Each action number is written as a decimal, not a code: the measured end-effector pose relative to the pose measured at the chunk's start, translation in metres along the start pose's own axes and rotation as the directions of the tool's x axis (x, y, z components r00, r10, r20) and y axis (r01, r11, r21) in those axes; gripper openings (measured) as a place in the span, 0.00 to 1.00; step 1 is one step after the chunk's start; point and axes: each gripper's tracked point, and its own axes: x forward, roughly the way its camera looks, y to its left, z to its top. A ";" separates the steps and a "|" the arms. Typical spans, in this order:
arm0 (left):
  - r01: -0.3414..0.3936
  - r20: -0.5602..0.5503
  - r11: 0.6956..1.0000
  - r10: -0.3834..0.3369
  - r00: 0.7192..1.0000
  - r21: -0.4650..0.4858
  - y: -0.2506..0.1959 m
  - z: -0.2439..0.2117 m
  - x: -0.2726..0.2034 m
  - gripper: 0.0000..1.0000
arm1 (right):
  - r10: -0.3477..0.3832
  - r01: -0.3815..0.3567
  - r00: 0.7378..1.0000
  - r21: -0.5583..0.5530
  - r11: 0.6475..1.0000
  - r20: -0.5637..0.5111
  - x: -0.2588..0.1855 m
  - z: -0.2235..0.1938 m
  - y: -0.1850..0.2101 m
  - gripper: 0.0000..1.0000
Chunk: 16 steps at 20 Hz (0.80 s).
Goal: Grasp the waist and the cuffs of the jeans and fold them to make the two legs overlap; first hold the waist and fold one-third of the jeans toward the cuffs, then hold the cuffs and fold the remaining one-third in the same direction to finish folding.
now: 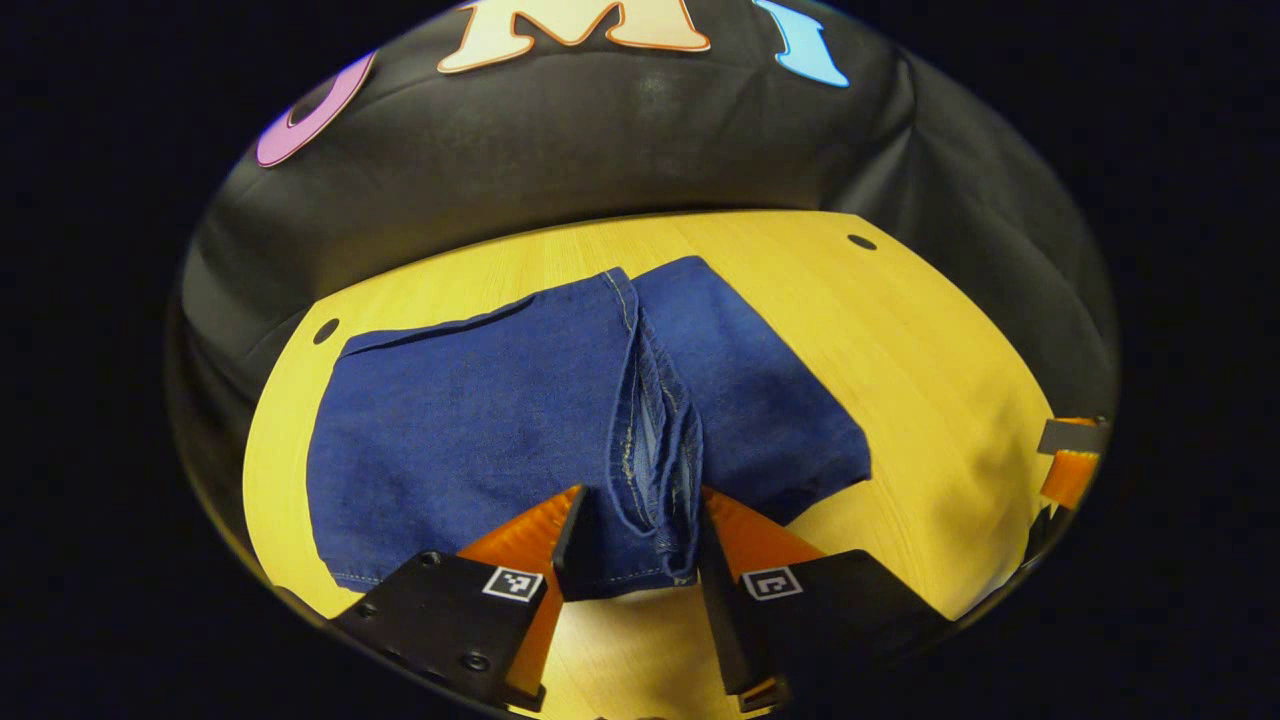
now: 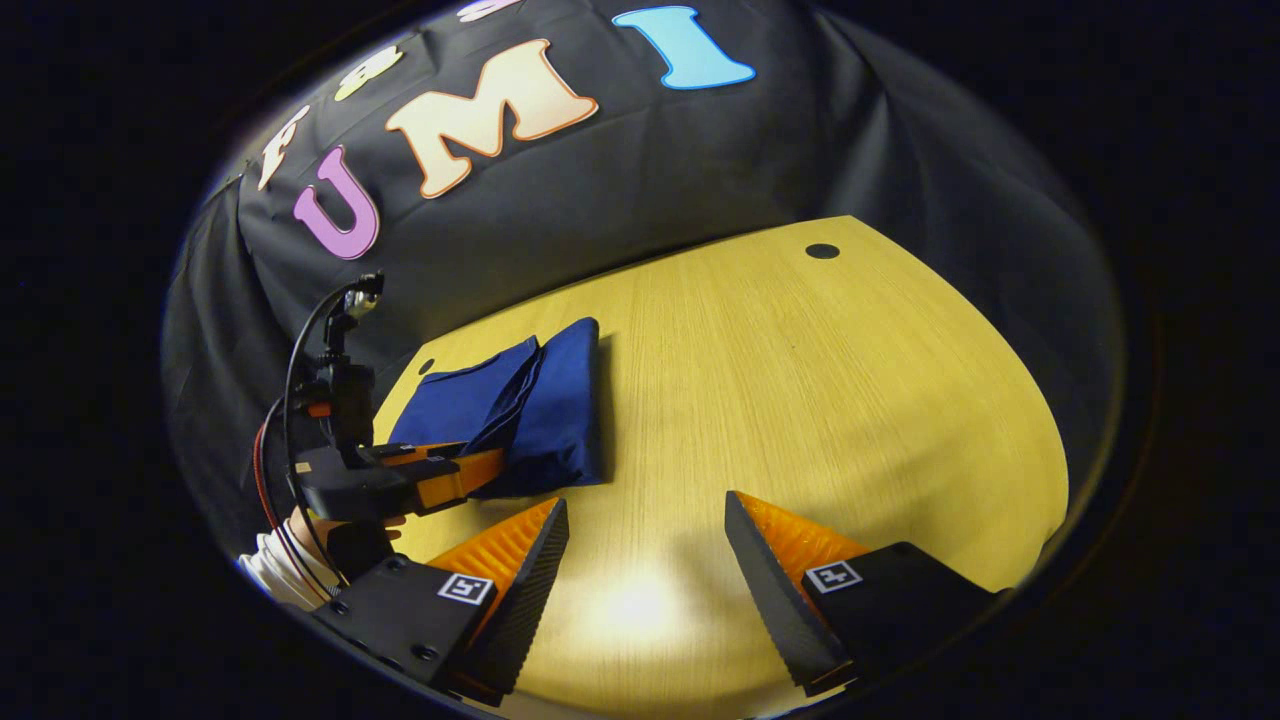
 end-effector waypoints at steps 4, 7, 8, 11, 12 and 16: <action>-0.036 0.089 0.999 0.040 0.995 -0.039 0.007 0.010 -0.047 0.81 | 0.024 -0.024 1.000 0.003 1.000 0.008 -0.008 -0.005 0.015 0.97; -0.067 0.119 0.996 0.073 0.990 -0.053 0.023 0.000 -0.078 0.93 | 0.033 -0.033 0.999 -0.007 0.999 0.006 -0.012 -0.012 0.023 0.97; -0.083 0.119 0.995 0.089 0.989 -0.055 0.028 -0.006 -0.085 0.93 | 0.037 -0.037 0.999 -0.011 0.999 0.006 -0.014 -0.015 0.025 0.97; -0.111 0.095 0.991 0.118 0.989 -0.075 0.042 -0.032 -0.103 0.93 | 0.041 -0.041 0.999 -0.019 0.999 -0.004 -0.018 -0.024 0.032 0.97; -0.111 0.087 0.990 0.119 0.989 -0.088 0.044 -0.039 -0.106 0.93 | 0.040 -0.041 0.999 -0.022 0.999 -0.010 -0.019 -0.027 0.032 0.97; -0.127 0.061 0.986 0.134 0.989 -0.111 0.055 -0.060 -0.115 0.93 | 0.034 -0.034 0.999 -0.031 0.999 -0.012 -0.025 -0.031 0.035 0.97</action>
